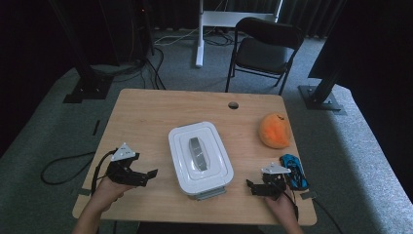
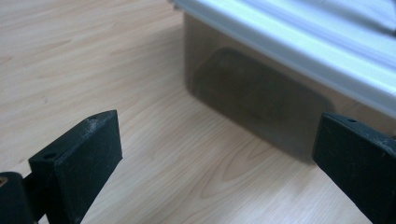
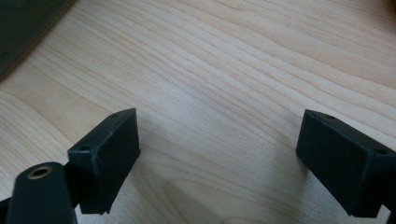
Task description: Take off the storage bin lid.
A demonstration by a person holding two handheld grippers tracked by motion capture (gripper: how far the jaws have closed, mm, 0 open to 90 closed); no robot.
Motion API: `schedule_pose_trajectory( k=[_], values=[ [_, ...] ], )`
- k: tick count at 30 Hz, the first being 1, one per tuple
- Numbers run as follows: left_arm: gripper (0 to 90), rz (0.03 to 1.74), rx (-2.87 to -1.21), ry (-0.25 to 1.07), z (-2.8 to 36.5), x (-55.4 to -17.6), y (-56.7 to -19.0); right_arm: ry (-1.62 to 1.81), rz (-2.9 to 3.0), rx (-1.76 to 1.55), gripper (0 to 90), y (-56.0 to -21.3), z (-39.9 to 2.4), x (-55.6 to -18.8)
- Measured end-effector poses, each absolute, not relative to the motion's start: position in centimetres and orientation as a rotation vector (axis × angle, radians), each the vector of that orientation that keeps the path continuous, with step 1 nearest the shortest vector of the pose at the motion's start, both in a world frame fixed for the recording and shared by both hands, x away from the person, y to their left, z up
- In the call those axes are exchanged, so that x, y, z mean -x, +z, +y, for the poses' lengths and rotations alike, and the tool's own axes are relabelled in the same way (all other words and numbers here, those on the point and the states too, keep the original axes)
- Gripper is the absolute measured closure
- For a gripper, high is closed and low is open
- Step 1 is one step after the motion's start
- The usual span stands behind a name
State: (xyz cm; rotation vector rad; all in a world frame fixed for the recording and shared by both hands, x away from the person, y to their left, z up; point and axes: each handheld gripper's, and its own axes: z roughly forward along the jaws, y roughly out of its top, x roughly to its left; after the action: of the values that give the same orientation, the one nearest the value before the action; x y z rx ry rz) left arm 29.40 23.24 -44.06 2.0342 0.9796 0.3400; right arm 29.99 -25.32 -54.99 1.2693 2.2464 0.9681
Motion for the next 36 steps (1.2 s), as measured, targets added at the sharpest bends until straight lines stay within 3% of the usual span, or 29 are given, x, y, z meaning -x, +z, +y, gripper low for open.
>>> schedule_pose_trajectory(
  k=[8,18,36],
  values=[
    [2.0,0.94,-2.03,0.376,21.0,-29.2,-42.2,0.968,2.246,-1.27,12.6,-55.0,-25.3,-30.0],
    [2.0,0.909,-2.034,0.319,17.9,-29.7,-40.7,0.968,2.246,-1.272,12.6,-55.0,-25.3,-30.0],
    [2.0,0.845,-2.063,0.29,12.5,-29.9,-40.9,0.967,2.246,-1.271,12.6,-55.0,-25.3,-30.0]
  ],
)
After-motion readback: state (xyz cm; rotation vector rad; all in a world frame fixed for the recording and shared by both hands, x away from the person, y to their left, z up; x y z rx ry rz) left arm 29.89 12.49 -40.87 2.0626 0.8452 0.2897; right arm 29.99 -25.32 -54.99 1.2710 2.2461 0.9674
